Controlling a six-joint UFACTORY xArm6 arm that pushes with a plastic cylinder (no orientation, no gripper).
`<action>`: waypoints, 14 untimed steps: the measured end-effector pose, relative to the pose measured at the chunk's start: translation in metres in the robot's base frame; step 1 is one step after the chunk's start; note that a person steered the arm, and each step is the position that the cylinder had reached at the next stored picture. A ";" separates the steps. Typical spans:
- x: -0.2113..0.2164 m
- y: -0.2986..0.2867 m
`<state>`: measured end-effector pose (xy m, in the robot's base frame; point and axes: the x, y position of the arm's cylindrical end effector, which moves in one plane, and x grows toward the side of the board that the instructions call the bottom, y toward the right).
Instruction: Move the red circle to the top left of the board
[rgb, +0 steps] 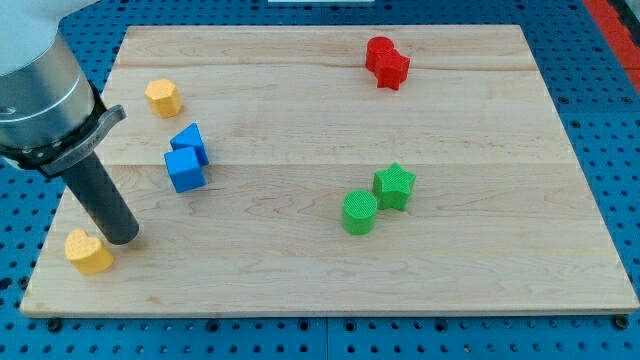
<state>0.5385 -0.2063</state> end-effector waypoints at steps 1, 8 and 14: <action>0.000 0.002; 0.005 0.175; -0.240 0.355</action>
<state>0.2982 0.1483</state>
